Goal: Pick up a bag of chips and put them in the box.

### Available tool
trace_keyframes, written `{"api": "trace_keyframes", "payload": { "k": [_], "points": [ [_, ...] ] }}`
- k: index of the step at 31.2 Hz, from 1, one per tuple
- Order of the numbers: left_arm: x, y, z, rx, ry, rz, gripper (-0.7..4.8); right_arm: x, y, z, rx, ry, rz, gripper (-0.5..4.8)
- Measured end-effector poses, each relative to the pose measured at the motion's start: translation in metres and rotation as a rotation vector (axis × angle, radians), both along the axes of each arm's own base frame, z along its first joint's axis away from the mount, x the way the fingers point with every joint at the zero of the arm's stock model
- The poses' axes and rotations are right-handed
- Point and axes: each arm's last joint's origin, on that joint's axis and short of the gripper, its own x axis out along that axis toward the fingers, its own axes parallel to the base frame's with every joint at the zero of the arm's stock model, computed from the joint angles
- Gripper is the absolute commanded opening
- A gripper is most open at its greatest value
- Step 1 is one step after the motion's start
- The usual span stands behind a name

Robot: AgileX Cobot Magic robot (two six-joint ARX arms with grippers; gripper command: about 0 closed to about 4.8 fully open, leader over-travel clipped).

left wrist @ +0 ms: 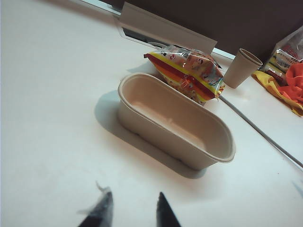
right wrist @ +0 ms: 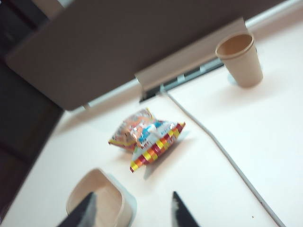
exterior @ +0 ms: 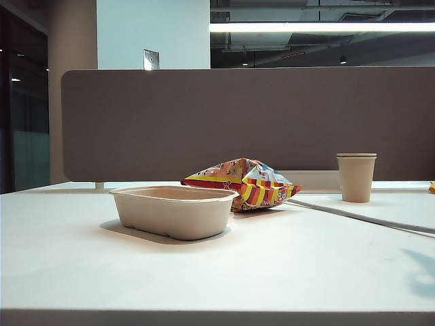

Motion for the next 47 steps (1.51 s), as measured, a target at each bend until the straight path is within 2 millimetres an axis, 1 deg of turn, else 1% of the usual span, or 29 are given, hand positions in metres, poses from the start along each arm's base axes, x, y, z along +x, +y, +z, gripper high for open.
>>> {"api": "trace_keyframes", "payload": {
  "k": [3,4,8,10,14,15,18,20,21,24,27,31,34,37,41,43,47],
  "points": [
    [0.000,0.000,0.000,0.000,-0.001,0.000,1.21,0.024,0.003,0.016,-0.016,0.059,0.032,2.09],
    [0.000,0.000,0.000,0.000,0.000,0.000,1.21,0.030,0.004,0.018,-0.016,0.078,0.044,2.10],
    [0.000,0.000,0.000,0.000,-0.001,0.000,1.21,0.068,0.010,0.020,0.000,0.128,0.079,2.12],
    [0.000,0.000,0.000,0.000,0.001,0.000,1.21,0.082,0.013,0.015,0.027,0.154,0.081,2.13],
    [0.000,0.000,0.000,0.000,0.000,0.000,1.23,0.113,0.026,0.002,0.096,0.200,0.116,2.54],
    [0.000,0.000,0.000,0.000,0.000,0.000,1.25,0.121,0.031,-0.004,0.106,0.223,0.131,2.58],
    [0.000,0.000,0.000,0.000,0.000,0.000,1.26,0.136,0.043,-0.020,0.113,0.285,0.167,2.58],
    [0.000,0.000,0.000,0.000,-0.001,0.000,1.43,0.147,0.056,-0.033,0.106,0.319,0.205,2.59],
    [0.000,0.000,0.000,0.003,-0.003,-0.002,1.56,0.151,0.061,-0.039,0.104,0.336,0.216,2.67],
    [0.000,0.000,0.001,0.015,-0.020,-0.018,1.57,0.161,0.070,-0.054,0.111,0.379,0.237,2.68],
    [0.000,-0.001,0.004,0.012,-0.050,-0.029,1.57,0.174,0.078,-0.066,0.151,0.382,0.251,2.74],
    [0.000,-0.001,0.009,0.007,-0.098,-0.053,1.57,0.186,0.084,-0.081,0.205,0.409,0.262,2.74],
    [-0.001,-0.001,0.015,0.004,-0.119,-0.059,1.57,0.198,0.087,-0.082,0.217,0.411,0.258,2.75],
    [-0.004,-0.002,0.028,0.011,-0.165,-0.086,1.57,0.206,0.090,-0.079,0.221,0.394,0.260,2.75],
    [-0.009,-0.001,0.049,0.001,-0.222,-0.088,1.64,0.217,0.093,-0.074,0.225,0.382,0.261,2.75],
    [-0.011,-0.001,0.058,-0.013,-0.219,-0.084,1.84,0.221,0.094,-0.072,0.227,0.373,0.262,2.75],
    [-0.014,-0.001,0.084,-0.018,-0.234,-0.110,1.85,0.229,0.097,-0.072,0.234,0.377,0.259,2.75]
  ]
}}
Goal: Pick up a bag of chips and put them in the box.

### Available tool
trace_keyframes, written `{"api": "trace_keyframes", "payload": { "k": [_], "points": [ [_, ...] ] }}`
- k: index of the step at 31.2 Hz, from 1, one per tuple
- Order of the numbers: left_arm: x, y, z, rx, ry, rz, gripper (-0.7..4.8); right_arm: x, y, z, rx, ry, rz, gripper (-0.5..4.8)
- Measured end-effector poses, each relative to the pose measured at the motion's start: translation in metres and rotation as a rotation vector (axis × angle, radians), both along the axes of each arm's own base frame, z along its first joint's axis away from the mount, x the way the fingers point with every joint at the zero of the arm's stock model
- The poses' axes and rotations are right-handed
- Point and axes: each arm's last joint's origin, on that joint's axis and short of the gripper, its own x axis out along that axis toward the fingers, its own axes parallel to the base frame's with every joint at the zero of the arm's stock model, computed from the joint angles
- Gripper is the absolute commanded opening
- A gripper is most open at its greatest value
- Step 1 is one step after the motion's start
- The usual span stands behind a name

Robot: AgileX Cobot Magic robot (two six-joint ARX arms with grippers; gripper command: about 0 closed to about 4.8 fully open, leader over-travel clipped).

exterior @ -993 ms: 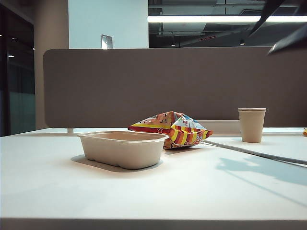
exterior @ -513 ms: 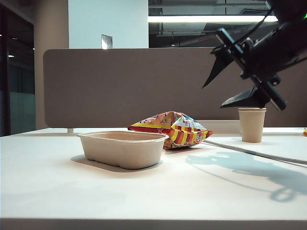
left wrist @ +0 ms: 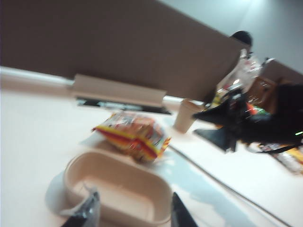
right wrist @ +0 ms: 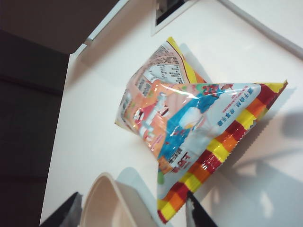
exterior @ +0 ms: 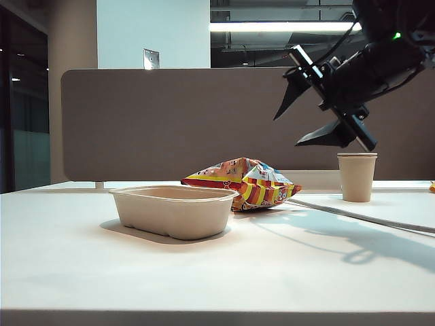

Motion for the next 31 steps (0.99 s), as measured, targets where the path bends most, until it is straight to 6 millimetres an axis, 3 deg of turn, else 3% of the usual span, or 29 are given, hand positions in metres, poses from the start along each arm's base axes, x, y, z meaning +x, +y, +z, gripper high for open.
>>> {"api": "trace_keyframes", "payload": {
  "k": [8,9,12,18,23,25,26,28,31],
  "points": [
    [0.012,-0.005,0.062,0.085,-0.050,-0.108,1.91,0.010,0.003,-0.019,0.000,0.068,-0.014,2.76],
    [0.017,-0.006,0.066,0.104,-0.047,-0.124,2.20,0.011,0.003,-0.021,-0.001,0.076,-0.019,2.76],
    [0.033,-0.009,0.069,0.148,-0.017,-0.162,4.79,0.017,0.005,-0.024,-0.005,0.086,-0.035,2.76],
    [0.076,-0.017,0.044,0.162,0.193,-0.267,4.79,0.030,0.008,-0.026,0.024,0.111,-0.093,2.77],
    [0.089,-0.020,0.035,0.149,0.245,-0.348,4.79,0.040,0.005,-0.035,0.049,0.155,-0.147,2.79],
    [0.090,-0.020,0.037,0.150,0.216,-0.351,4.79,0.042,0.004,-0.040,0.050,0.174,-0.165,3.19],
    [0.090,-0.021,0.039,0.151,0.193,-0.349,4.79,0.043,0.005,-0.044,0.050,0.186,-0.168,3.77],
    [0.090,-0.021,0.041,0.151,0.170,-0.347,4.79,0.046,0.006,-0.049,0.047,0.199,-0.169,4.37],
    [0.091,-0.020,0.043,0.154,0.153,-0.337,4.79,0.055,0.008,-0.053,0.055,0.206,-0.165,4.37]
  ]
}}
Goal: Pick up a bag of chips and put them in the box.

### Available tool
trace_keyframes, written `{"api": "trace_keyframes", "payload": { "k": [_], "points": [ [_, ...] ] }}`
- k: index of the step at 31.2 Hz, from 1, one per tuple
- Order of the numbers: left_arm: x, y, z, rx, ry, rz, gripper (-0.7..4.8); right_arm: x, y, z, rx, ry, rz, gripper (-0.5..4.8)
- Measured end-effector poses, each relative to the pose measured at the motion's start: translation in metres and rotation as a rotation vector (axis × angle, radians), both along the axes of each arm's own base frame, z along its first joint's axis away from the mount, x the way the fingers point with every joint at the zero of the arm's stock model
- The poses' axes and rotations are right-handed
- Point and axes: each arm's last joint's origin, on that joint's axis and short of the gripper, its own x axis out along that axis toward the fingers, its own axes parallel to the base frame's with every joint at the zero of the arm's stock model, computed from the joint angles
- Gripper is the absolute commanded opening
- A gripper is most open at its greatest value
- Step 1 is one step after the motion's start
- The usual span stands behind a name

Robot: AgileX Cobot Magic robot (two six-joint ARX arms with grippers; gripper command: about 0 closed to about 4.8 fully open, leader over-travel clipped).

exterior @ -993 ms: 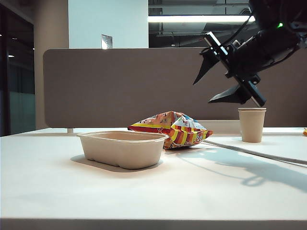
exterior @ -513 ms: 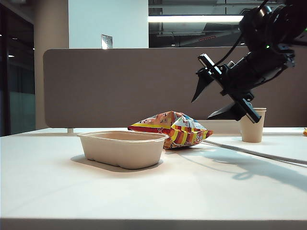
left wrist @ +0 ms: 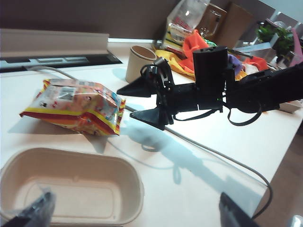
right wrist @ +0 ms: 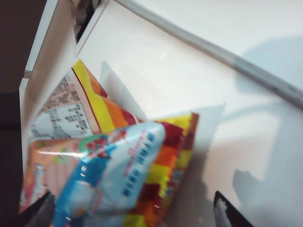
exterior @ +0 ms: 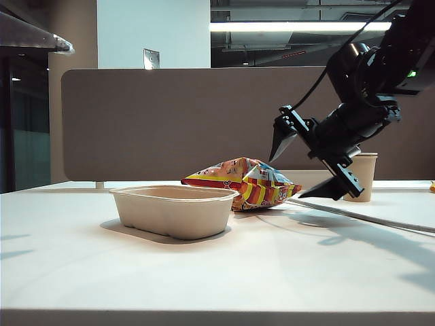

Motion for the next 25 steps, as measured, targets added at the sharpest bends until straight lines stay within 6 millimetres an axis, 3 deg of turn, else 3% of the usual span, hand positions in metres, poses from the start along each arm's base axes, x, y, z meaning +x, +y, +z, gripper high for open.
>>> {"api": "trace_keyframes", "payload": {
  "k": [4,6,12,25],
  "points": [
    [0.000,0.000,0.000,0.001,0.000,0.006,4.79,0.006,0.002,0.008,0.015,-0.052,-0.008,4.42],
    [0.000,0.000,0.000,0.001,-0.003,0.007,4.79,0.009,0.002,0.010,0.017,-0.058,-0.009,4.79],
    [0.001,0.000,0.002,-0.003,-0.028,0.008,4.79,0.013,0.004,-0.004,0.033,-0.012,-0.003,4.79],
    [0.001,0.000,0.003,-0.003,-0.028,0.008,4.79,0.015,0.005,-0.002,0.040,-0.032,-0.004,4.79]
  ]
}}
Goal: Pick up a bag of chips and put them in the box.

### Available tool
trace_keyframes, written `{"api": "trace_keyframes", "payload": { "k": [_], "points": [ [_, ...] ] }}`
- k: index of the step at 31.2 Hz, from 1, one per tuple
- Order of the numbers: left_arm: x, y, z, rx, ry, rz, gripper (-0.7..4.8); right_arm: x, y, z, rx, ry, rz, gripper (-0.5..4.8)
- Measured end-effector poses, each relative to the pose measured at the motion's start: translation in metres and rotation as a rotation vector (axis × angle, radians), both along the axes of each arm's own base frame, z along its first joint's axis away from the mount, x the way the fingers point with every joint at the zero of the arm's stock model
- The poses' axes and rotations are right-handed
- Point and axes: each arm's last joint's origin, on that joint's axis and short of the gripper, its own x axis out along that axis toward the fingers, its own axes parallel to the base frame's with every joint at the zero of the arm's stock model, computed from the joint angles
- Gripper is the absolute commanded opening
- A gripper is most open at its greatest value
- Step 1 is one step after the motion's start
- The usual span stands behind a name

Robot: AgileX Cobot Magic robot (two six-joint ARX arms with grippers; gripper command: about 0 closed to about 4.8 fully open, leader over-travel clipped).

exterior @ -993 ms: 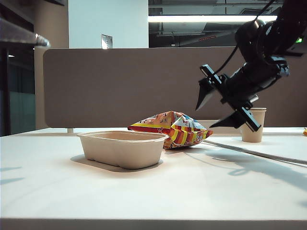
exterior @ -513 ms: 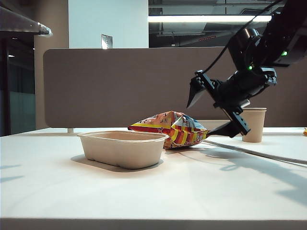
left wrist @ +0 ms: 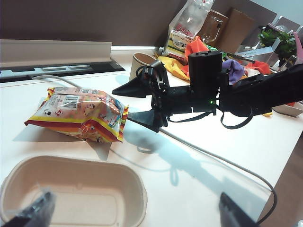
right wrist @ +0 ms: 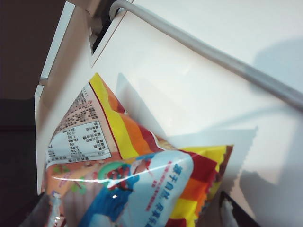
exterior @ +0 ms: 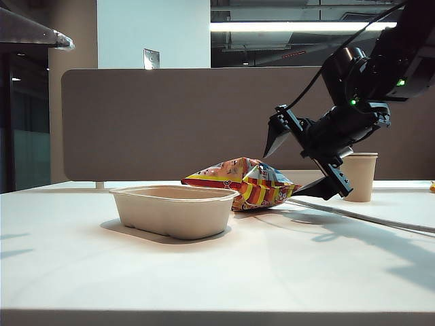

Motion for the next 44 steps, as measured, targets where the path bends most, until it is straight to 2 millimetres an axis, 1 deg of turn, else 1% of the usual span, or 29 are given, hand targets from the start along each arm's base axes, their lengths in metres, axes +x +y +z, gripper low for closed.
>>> {"api": "trace_keyframes", "payload": {
  "k": [4,9,23,26,28,30,32,34,38,39,42,43,44],
  "points": [
    [0.000,0.000,0.000,-0.001,-0.004,0.000,4.79,0.001,0.000,-0.006,-0.004,0.012,0.001,4.79],
    [0.000,0.000,0.001,-0.001,-0.008,0.000,4.79,0.003,0.001,-0.005,0.005,-0.014,0.002,4.79],
    [0.000,0.000,0.001,-0.001,-0.008,0.000,4.79,0.005,0.003,-0.016,-0.001,0.007,0.005,4.75],
    [0.000,0.000,0.001,-0.001,-0.008,0.000,4.79,0.005,0.003,-0.017,-0.001,0.010,0.008,4.44],
    [0.000,0.000,0.001,-0.001,-0.008,0.000,4.79,0.005,0.003,-0.017,-0.001,0.011,0.008,4.06],
    [0.000,0.000,0.001,-0.001,-0.008,0.000,4.79,0.005,0.003,-0.017,0.000,0.009,0.010,3.88],
    [0.000,0.000,0.001,-0.001,-0.008,0.000,4.79,0.005,0.003,-0.017,-0.002,0.007,0.013,3.41],
    [0.000,0.000,0.001,-0.001,-0.008,0.000,4.79,0.005,0.004,-0.018,-0.001,0.006,0.013,3.09],
    [0.000,0.000,0.001,-0.001,-0.008,0.000,4.79,0.005,0.003,-0.018,-0.003,0.004,0.014,3.03],
    [0.000,0.000,0.001,-0.001,-0.008,0.000,4.79,0.005,0.003,-0.018,-0.003,0.004,0.014,2.91],
    [0.000,0.000,0.001,-0.001,-0.008,0.000,4.79,0.005,0.004,-0.018,-0.005,0.000,0.016,2.14],
    [0.000,0.000,0.001,-0.001,-0.008,0.000,4.79,0.005,0.004,-0.018,-0.006,-0.001,0.016,1.98],
    [0.000,0.000,0.001,-0.001,-0.008,0.000,4.79,0.005,0.003,-0.018,-0.012,-0.005,0.020,1.98]
  ]
}}
